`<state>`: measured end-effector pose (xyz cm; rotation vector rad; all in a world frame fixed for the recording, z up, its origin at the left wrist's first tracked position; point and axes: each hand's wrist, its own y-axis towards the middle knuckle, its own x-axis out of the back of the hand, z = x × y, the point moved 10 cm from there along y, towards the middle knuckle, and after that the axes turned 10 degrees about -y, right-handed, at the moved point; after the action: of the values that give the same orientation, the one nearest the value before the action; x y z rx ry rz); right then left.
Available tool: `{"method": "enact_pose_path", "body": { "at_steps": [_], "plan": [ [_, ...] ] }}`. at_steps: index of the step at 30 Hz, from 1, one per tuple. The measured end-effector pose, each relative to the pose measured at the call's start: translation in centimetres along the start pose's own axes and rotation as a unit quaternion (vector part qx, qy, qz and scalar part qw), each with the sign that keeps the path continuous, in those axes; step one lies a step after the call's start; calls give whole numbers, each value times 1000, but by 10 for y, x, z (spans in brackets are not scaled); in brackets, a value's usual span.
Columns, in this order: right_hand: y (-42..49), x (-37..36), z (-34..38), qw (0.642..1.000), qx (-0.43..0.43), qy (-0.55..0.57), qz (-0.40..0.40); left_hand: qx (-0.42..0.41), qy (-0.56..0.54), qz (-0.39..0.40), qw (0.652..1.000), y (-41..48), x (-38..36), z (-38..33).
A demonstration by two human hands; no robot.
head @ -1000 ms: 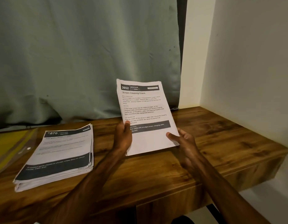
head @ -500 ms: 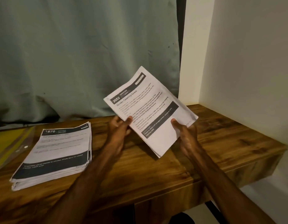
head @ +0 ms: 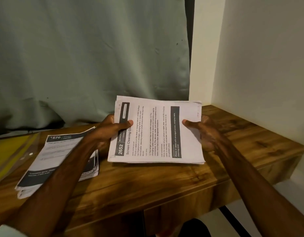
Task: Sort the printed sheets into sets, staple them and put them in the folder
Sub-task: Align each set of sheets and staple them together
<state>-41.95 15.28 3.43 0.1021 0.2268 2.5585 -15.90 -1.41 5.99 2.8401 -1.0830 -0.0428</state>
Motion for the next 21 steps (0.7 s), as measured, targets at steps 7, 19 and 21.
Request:
{"method": "enact_pose_path", "body": {
  "at_steps": [7,19,21],
  "plan": [
    [0,23,-3,984,25,-127,-124,-89,37,-123,988,0,-9,2],
    [-15,44,24,929,158,-169,-289,-213,27,-197,957,-15,-57,-5],
    [-22,44,1,929,128,-184,-293,-166,14,-205,964,-14,-60,26]
  ]
}}
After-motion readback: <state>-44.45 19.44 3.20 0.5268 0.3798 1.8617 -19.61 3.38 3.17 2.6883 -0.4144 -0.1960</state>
